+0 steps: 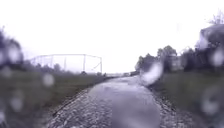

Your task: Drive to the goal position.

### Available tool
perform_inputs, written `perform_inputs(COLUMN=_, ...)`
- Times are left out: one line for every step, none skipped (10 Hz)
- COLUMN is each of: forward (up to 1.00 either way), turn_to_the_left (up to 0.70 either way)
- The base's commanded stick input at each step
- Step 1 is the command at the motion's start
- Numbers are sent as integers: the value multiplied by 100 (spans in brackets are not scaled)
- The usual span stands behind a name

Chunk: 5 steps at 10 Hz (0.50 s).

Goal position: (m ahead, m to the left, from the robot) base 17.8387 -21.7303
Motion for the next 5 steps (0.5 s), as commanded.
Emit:
perform_inputs(forward=68, turn_to_the_left=0)
perform_inputs(forward=68, turn_to_the_left=0)
perform_inputs(forward=69, turn_to_the_left=0)
perform_inputs(forward=68, turn_to_the_left=0)
perform_inputs(forward=70, turn_to_the_left=0)
